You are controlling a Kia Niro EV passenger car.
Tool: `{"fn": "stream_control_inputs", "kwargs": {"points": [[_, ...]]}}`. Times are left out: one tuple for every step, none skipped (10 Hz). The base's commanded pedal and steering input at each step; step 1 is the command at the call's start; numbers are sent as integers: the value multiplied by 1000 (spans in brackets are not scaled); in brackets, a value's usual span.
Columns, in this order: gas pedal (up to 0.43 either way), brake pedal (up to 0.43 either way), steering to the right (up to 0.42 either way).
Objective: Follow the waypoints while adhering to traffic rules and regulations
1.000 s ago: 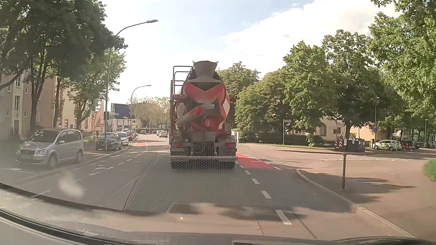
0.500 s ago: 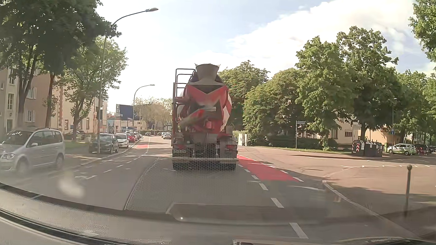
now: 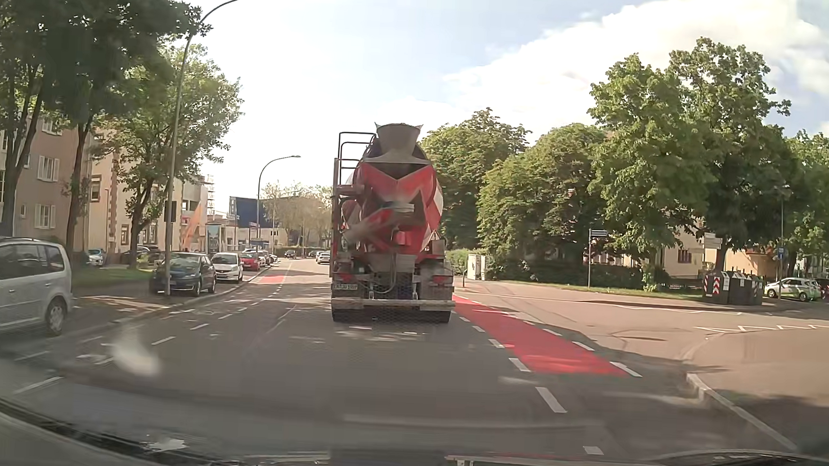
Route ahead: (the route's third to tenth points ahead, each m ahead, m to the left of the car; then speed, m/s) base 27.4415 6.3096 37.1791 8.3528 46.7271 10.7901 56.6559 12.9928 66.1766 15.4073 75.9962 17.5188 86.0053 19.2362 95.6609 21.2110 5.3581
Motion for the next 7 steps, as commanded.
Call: {"fn": "stream_control_inputs", "kwargs": {"points": [[20, 0, -36], [20, 0, -36], [20, 0, -36], [20, 0, -36], [20, 0, -35], [20, 0, -36], [20, 0, -36]]}}
